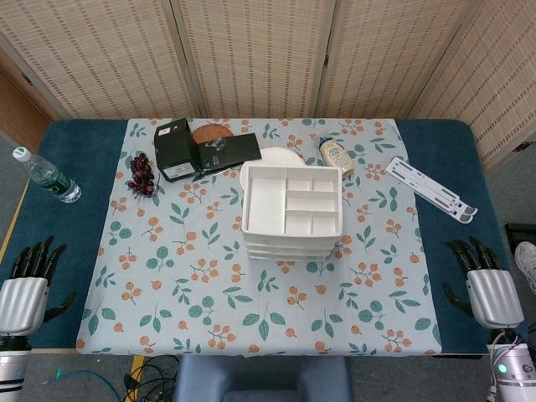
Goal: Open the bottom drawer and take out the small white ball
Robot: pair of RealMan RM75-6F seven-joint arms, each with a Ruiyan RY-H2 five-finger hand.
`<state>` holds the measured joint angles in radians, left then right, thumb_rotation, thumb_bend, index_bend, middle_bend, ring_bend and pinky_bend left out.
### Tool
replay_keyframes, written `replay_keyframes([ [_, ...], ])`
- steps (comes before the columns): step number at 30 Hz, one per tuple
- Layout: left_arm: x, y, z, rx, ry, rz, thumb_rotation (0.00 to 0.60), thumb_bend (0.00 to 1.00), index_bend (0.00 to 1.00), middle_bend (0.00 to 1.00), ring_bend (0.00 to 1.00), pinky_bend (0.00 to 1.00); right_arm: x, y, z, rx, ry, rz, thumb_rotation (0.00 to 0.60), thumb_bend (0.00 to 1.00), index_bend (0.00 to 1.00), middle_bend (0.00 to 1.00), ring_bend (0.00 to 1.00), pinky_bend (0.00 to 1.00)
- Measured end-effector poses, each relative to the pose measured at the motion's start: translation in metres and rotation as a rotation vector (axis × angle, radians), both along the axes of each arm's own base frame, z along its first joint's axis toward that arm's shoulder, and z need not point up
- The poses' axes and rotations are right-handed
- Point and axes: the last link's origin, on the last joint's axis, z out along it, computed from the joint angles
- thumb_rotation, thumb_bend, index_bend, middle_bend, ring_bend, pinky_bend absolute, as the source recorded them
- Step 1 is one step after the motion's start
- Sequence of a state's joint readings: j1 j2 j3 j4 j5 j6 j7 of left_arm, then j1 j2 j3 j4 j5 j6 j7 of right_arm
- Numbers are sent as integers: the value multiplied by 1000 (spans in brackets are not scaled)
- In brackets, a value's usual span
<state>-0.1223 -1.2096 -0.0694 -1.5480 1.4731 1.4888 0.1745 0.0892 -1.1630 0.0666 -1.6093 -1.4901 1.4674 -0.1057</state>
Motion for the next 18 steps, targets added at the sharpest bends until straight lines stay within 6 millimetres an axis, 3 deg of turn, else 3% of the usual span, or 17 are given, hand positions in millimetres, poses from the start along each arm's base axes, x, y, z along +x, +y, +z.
replay_keyframes([
  [7, 1, 0, 0, 0, 1, -7, 600, 246, 109, 6, 51, 73, 4, -1, -2, 11, -7, 15, 600, 350, 123, 171, 121, 140],
  [11, 1, -1, 1, 1, -1, -7, 600, 246, 109, 6, 51, 73, 11, -2, -6, 34, -34, 37, 600, 351, 123, 209, 178, 195],
  [13, 2, 0, 1, 3, -3, -7, 600, 246, 109, 6, 51, 73, 16, -3, -10, 55, -59, 51, 600, 350, 123, 247, 249, 283],
  [18, 2, -1, 0, -1, -7, -10, 600, 246, 109, 6, 51, 73, 29, -4, -25, 130, -155, 72, 600, 350, 123, 434, 522, 632],
])
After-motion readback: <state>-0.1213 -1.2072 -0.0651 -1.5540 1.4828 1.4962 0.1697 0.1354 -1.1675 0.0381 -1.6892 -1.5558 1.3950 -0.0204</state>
